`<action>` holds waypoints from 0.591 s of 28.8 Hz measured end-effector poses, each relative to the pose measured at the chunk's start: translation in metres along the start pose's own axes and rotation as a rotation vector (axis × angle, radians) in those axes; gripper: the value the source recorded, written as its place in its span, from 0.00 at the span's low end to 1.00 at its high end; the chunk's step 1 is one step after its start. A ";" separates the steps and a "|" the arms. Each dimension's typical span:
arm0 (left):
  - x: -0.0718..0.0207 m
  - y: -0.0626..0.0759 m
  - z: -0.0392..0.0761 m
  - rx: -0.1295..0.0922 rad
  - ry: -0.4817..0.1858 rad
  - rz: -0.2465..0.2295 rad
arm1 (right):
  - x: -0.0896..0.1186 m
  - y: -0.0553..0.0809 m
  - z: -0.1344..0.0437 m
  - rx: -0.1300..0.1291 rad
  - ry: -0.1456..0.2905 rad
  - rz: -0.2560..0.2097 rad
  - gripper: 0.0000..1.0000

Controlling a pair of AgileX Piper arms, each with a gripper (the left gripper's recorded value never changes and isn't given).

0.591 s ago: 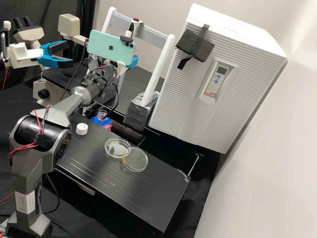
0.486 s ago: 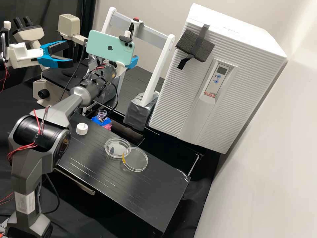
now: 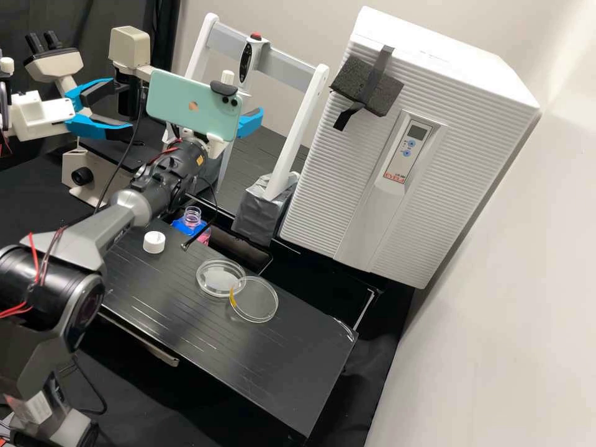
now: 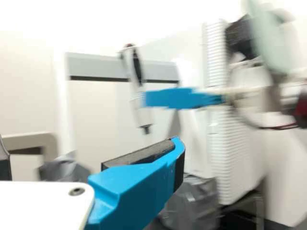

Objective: Use the pipette

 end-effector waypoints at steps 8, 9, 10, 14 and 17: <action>-0.0305 -0.028 -0.012 0.010 0.138 -0.026 | -0.056 0.000 0.037 -0.012 -0.042 0.226 1.00; -0.0335 -0.030 -0.012 0.020 0.147 -0.036 | -0.060 -0.002 0.042 -0.022 -0.060 0.238 1.00; -0.0370 -0.034 -0.013 0.023 0.157 -0.046 | -0.064 -0.004 0.047 -0.017 -0.075 0.260 1.00; -0.0431 -0.036 -0.014 0.026 0.178 -0.054 | -0.084 -0.012 0.070 -0.013 -0.096 0.333 1.00; -0.0435 -0.033 -0.014 0.025 0.178 -0.032 | -0.100 -0.016 0.086 0.031 -0.095 0.382 1.00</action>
